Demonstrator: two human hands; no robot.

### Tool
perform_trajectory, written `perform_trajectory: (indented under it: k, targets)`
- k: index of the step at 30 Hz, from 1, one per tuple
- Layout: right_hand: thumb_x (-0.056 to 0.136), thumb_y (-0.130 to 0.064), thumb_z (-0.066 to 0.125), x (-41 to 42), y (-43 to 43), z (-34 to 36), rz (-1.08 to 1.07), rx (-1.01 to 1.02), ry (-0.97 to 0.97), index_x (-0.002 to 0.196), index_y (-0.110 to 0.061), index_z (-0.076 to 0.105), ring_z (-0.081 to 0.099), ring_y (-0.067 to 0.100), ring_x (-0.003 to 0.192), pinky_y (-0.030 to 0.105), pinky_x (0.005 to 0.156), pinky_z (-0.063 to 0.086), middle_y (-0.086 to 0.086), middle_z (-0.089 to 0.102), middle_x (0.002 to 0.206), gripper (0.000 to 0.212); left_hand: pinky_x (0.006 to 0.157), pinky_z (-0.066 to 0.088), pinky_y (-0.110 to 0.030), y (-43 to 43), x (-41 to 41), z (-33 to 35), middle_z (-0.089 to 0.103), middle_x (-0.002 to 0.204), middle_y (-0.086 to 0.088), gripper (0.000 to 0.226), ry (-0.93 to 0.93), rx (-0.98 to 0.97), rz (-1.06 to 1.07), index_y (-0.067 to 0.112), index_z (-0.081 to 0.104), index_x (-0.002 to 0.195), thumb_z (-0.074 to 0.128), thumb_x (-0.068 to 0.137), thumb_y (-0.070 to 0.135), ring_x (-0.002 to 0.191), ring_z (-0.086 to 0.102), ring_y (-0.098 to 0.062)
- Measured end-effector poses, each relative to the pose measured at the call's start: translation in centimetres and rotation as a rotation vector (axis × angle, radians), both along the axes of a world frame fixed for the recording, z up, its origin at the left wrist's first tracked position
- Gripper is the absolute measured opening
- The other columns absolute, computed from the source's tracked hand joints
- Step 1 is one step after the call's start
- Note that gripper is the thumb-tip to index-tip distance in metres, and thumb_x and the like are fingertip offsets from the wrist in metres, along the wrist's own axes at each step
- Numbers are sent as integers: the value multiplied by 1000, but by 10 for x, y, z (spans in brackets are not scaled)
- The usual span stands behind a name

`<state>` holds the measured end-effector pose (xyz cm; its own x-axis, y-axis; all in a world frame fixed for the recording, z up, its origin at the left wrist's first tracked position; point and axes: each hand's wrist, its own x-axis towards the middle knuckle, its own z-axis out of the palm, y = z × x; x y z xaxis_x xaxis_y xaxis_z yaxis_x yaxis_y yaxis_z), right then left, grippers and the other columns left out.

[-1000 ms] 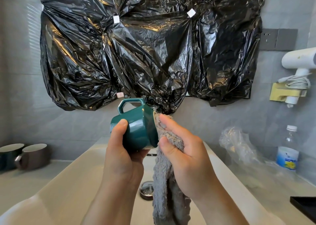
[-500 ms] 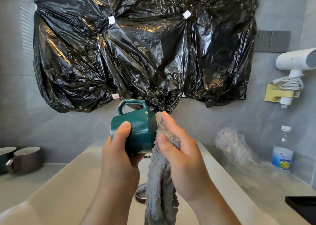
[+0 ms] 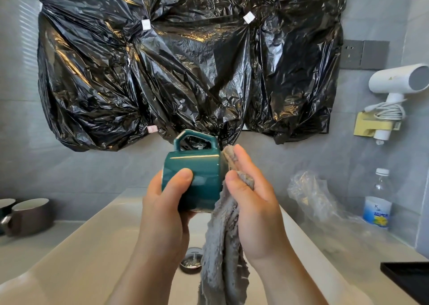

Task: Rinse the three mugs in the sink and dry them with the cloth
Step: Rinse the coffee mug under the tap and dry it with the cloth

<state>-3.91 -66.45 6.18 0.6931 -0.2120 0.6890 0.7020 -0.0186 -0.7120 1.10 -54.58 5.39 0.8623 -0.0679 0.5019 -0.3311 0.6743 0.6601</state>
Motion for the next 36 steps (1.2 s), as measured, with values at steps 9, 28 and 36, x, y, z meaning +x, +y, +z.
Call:
perform_trajectory:
  k: [9,28,36]
  targets:
    - [90,-57,46,0,-13,4,-340,285,-103,146,-43,43,46,-36,99,-7,77,37,-50,49,113,59,61,59,-33,-2,1,-2,77,89,-5,31,73,83,-109,28,82,86,74,57,40,77,73,-18]
    - [92,-48,39,13,17,-7,-105,-160,84,148,-31,43,56,1,125,25,106,45,-14,61,135,59,65,57,-35,-3,-1,-1,76,101,-18,59,81,2,116,10,74,108,74,58,42,85,72,-27]
    - [88,-44,56,6,14,-2,-202,-151,-35,136,-36,58,62,-1,116,17,94,51,-16,68,124,49,66,59,-33,2,2,1,75,98,-15,61,3,14,91,7,70,113,73,60,38,84,71,-24]
